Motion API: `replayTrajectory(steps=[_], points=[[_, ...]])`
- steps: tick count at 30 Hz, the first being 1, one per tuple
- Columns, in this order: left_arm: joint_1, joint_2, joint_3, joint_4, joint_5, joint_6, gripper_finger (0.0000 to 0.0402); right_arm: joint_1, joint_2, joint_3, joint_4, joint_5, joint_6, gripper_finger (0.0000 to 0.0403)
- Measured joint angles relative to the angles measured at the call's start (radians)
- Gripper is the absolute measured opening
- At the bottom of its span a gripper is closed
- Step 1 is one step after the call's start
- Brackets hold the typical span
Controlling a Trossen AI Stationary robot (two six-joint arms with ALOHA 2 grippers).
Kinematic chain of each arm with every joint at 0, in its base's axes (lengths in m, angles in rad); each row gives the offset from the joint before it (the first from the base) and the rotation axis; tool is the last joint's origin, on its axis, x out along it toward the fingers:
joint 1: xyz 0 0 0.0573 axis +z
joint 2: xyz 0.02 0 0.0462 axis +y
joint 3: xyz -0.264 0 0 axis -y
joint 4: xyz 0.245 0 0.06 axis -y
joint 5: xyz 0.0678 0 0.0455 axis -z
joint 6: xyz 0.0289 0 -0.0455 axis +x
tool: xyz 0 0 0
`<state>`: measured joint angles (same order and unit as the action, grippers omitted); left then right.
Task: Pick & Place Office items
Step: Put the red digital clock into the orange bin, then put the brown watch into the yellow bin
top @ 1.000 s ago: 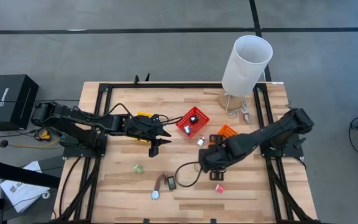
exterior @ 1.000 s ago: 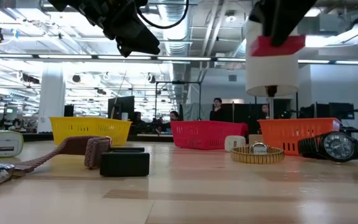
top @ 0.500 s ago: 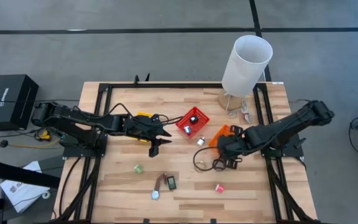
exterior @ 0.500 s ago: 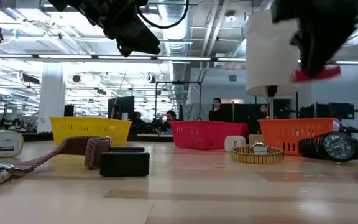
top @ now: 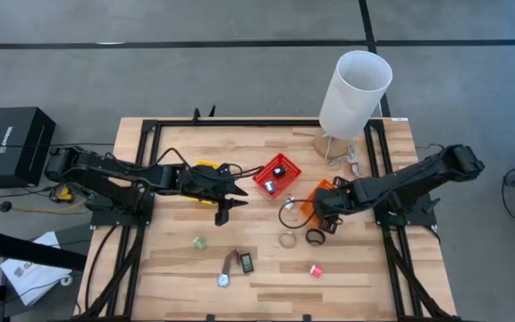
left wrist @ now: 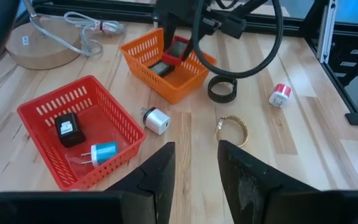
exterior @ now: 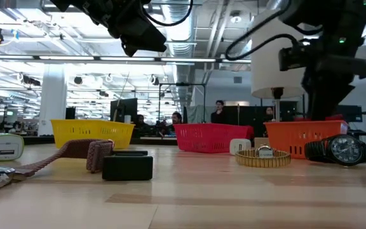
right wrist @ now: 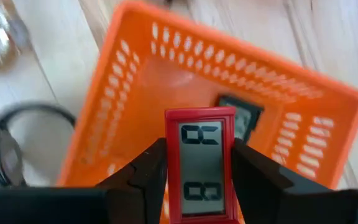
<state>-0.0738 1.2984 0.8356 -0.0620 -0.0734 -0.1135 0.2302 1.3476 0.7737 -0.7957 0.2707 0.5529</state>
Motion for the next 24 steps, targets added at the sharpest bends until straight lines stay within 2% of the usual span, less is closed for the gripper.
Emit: replayTrajectory(steps=[6,16,21,24], points=[[0.000,0.000,0.000,0.003,0.000,-0.005,0.0115,-0.005,0.000,-0.010,0.060,0.000,-0.011,0.0165],[-0.004,0.000,0.000,0.003,0.000,-0.049,0.0115,-0.005,0.000,-0.010,0.057,0.048,-0.011,0.0232],[-0.043,0.000,0.000,0.003,0.000,-0.050,0.0115,-0.005,0.000,-0.010,0.057,0.049,-0.006,0.0239],[-0.096,0.000,0.000,0.003,0.000,-0.072,0.0115,-0.005,0.000,-0.010,0.081,0.060,0.077,0.0237]])
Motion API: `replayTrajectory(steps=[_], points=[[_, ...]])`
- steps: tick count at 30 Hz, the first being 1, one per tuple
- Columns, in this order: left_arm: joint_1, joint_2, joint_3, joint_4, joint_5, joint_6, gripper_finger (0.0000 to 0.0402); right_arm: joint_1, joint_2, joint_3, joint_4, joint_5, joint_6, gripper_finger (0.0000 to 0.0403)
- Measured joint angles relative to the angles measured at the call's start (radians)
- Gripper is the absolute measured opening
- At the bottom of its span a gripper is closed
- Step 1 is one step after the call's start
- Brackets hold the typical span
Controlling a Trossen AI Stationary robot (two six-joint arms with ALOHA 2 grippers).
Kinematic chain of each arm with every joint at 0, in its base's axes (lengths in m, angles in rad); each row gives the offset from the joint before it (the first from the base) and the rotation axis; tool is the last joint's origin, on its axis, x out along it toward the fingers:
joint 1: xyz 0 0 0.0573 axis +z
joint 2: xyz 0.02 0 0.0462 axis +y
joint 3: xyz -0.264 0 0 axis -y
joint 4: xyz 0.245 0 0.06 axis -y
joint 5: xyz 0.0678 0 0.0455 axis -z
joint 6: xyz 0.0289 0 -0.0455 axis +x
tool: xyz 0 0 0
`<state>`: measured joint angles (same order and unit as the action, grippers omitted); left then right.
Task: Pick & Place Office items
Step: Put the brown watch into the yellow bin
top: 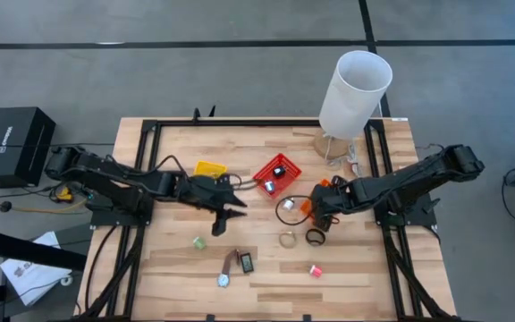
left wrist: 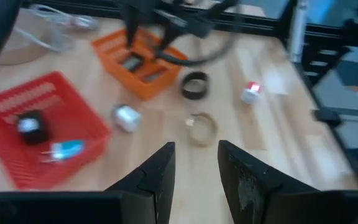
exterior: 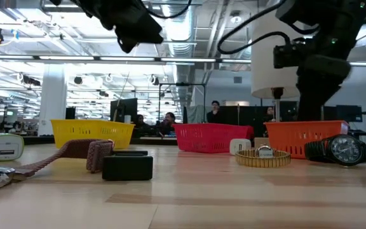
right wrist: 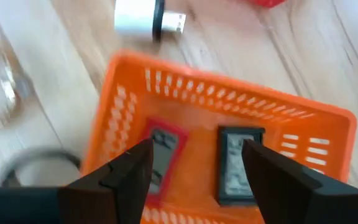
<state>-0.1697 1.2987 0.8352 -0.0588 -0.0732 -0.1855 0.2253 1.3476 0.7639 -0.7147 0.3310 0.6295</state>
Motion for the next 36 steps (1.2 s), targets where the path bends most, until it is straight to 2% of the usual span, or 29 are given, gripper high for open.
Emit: replayTrajectory(steps=[4,13,18,28,36], points=[[-0.080,0.033,0.000,-0.003,0.001,-0.115,0.0115,0.005,0.000,0.000,0.034,0.012,0.098,0.0229],[-0.227,0.197,0.000,0.024,-0.064,-0.361,0.0116,0.050,0.000,0.000,0.126,0.075,0.035,0.0219],[-0.271,0.260,0.000,0.022,-0.072,-0.380,0.0135,0.056,0.000,0.000,0.169,0.071,-0.003,0.0219],[-0.315,0.357,0.000,0.015,-0.132,-0.408,0.0212,0.056,0.000,0.000,0.199,0.067,-0.010,0.0219],[-0.317,0.438,0.000,0.016,-0.142,-0.425,0.0219,0.056,0.000,0.000,0.200,0.067,-0.010,0.0219]])
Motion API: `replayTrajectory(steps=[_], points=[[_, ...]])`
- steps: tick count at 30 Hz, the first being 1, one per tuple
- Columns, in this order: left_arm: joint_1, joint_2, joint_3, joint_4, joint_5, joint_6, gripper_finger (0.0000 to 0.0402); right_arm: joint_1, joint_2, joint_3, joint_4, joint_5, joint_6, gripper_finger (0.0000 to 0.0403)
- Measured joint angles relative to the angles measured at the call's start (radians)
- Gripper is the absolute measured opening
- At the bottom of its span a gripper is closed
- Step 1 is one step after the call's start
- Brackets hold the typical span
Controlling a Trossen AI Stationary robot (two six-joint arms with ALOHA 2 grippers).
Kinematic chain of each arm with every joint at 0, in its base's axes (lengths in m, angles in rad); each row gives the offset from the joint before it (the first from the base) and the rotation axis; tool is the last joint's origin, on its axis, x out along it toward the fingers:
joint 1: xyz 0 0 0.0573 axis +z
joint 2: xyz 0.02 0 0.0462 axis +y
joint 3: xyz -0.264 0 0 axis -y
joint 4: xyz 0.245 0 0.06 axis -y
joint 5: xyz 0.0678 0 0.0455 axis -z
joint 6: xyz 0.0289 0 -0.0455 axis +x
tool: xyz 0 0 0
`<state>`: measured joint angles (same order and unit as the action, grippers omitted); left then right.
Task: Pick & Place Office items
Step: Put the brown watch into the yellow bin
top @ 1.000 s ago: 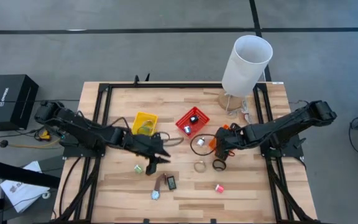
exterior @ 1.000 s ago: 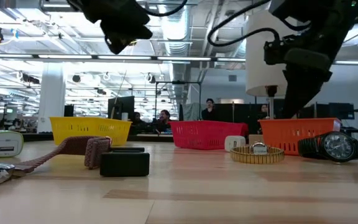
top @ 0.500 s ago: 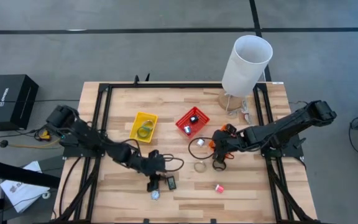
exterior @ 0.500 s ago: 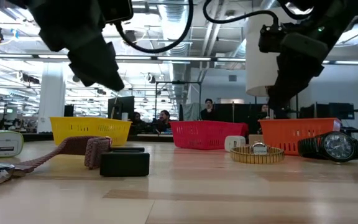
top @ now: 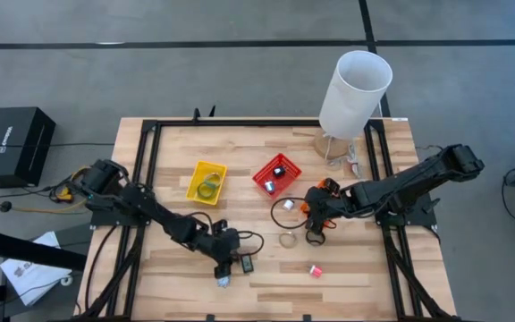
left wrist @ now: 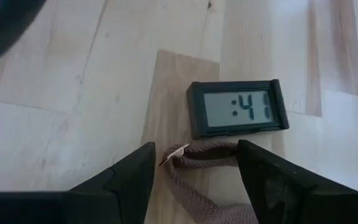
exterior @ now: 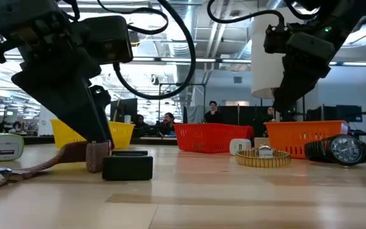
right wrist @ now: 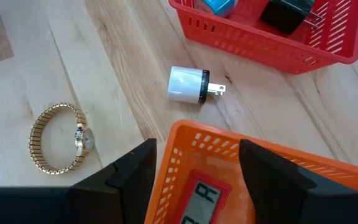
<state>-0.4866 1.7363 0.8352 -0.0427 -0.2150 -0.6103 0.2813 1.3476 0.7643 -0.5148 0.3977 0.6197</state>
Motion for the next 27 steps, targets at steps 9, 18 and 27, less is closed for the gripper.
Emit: replayTrajectory(steps=[9,18,27], points=[[-0.002,-0.013,0.000,-0.128,0.001,0.007,0.0202,0.000,0.000,0.000,0.004,0.000,0.000,0.0219],[0.000,-0.009,-0.001,-0.126,0.001,0.055,0.0137,0.000,0.000,0.000,0.007,0.000,0.000,0.0219],[0.011,-0.012,-0.001,-0.120,0.000,0.031,0.0010,0.000,0.000,0.000,0.007,0.000,0.000,0.0219]])
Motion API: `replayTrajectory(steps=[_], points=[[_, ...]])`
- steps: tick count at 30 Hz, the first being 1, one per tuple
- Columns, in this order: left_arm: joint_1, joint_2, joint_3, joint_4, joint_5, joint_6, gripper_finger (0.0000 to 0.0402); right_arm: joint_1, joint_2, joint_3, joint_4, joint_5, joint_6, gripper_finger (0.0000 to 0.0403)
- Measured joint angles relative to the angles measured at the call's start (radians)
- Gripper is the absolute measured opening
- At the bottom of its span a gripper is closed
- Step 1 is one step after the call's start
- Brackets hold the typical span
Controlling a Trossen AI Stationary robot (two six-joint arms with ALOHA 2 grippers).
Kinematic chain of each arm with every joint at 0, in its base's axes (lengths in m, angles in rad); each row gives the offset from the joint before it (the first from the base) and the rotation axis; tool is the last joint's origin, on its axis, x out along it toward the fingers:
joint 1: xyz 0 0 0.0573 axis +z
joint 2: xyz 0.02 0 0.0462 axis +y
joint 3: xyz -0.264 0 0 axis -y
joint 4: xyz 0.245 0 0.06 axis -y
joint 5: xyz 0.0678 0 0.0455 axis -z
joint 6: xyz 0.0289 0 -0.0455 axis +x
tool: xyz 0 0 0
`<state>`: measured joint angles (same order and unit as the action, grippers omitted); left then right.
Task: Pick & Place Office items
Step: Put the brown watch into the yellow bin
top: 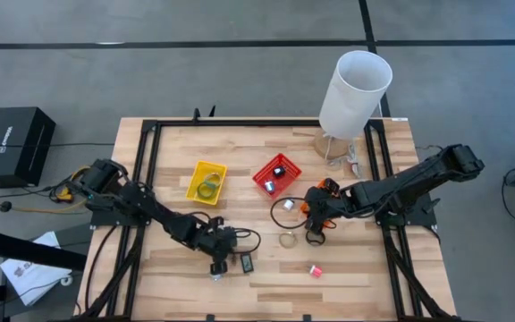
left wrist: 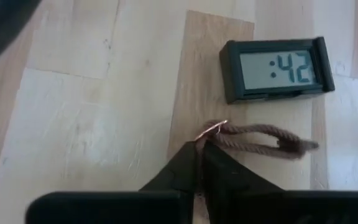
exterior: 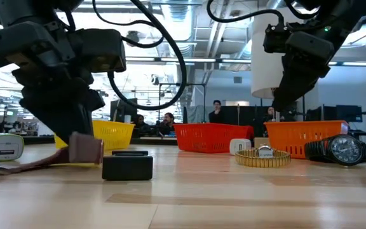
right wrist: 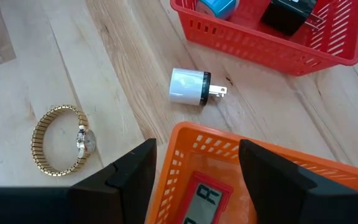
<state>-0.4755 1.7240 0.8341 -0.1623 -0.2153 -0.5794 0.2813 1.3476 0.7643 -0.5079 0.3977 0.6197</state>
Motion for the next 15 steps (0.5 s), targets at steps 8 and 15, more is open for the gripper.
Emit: replayTrajectory(steps=[8,15], points=[[0.005,-0.157,0.000,0.006,-0.137,0.082,0.0004,0.000,0.000,0.000,0.005,0.000,0.000,0.0219],[0.044,-0.400,0.000,-0.001,-0.279,0.257,0.0003,0.000,0.000,0.000,0.014,0.000,-0.002,0.0219]])
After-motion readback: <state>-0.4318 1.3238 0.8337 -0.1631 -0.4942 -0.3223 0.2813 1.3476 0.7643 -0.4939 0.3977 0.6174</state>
